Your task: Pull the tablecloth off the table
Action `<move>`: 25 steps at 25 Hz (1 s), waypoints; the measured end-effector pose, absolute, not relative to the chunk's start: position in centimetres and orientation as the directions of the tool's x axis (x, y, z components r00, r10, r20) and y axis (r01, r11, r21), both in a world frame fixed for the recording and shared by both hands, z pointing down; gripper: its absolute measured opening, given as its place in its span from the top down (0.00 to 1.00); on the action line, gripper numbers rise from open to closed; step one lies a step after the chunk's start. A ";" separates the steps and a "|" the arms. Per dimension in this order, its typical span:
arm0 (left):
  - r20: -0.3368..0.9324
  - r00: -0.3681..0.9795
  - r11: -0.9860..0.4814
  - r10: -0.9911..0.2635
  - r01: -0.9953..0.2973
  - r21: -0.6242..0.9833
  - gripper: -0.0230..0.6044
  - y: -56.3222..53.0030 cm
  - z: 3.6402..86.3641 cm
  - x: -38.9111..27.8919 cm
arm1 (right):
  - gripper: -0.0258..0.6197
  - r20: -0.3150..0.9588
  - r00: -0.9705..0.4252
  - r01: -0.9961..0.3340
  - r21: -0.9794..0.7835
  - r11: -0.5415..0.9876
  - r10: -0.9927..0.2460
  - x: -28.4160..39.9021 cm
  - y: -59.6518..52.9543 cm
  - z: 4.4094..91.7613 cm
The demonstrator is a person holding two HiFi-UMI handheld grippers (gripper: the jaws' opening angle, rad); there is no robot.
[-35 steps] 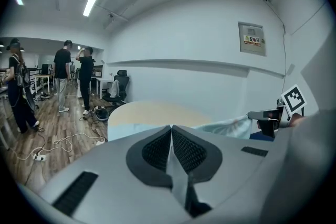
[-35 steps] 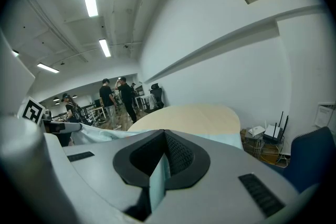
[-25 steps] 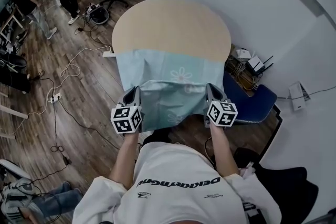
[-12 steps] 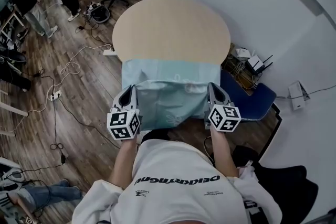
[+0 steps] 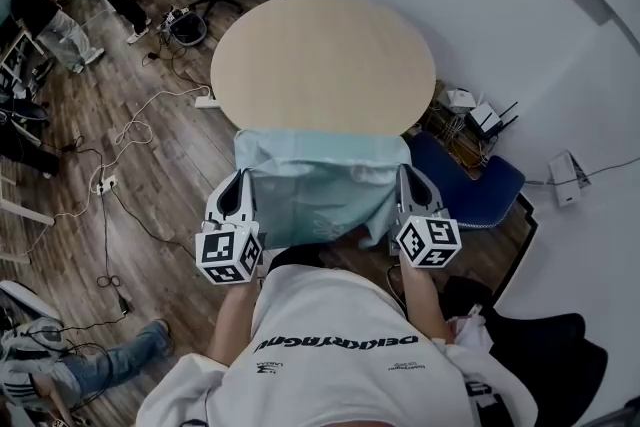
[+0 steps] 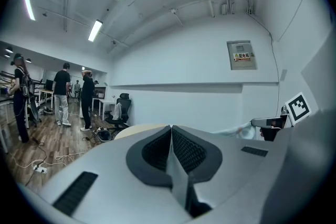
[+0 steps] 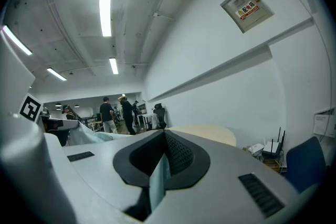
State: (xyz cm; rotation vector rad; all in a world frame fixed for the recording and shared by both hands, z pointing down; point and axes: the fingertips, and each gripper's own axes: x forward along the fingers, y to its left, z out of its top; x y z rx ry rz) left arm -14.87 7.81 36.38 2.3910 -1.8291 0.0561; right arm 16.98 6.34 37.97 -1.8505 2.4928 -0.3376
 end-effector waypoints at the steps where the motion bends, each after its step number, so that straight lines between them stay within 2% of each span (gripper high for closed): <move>1: 0.101 0.264 -0.258 -0.959 -0.963 0.075 0.94 8.0 36.0 -14.8 | 0.91 0.104 -0.293 -0.946 -0.178 0.272 -0.950 17.1 6.5 37.7; 9: 0.062 0.255 -0.254 -0.965 -0.967 0.023 0.94 9.1 35.0 -14.5 | 0.91 0.049 -0.265 -0.952 -0.170 0.253 -0.963 17.6 7.5 36.4; 25: 0.062 0.250 -0.252 -0.966 -0.968 -0.011 0.94 9.1 36.3 -14.1 | 0.91 0.048 -0.237 -0.962 -0.151 0.227 -0.970 17.5 7.5 36.9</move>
